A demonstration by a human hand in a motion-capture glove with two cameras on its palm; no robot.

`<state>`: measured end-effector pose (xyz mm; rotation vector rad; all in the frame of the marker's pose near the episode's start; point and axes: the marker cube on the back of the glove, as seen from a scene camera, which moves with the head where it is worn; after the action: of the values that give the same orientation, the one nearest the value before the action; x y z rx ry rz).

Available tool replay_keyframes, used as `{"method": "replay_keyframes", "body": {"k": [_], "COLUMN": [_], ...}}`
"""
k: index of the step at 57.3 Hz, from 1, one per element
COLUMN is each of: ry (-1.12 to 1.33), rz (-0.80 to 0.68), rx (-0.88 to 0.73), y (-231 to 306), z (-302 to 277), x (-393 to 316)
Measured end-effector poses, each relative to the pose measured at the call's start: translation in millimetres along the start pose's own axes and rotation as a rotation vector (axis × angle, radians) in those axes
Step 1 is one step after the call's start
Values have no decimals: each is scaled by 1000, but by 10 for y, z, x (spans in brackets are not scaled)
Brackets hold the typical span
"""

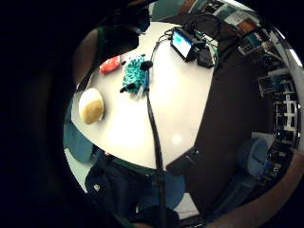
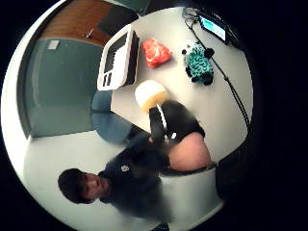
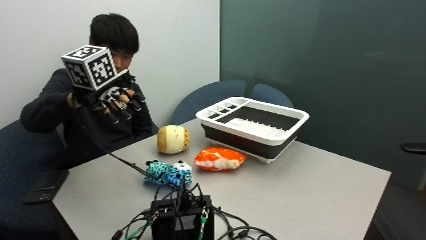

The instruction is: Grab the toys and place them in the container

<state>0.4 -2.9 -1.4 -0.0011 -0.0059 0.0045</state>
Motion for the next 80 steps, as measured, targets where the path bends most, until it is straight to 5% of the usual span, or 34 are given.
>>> {"method": "replay_keyframes", "body": {"k": [21,43,49,68,80], "ry": [92,285,334,292,40], "rz": [13,148,120,-9,-130], "rx": [-47,-358,-329,-194,-63], "y": [-446,-1382,-1499,-1501,-1322], "z": [71,1468,1682,1551,734], "x": [-46,152,238,124,-407]}}
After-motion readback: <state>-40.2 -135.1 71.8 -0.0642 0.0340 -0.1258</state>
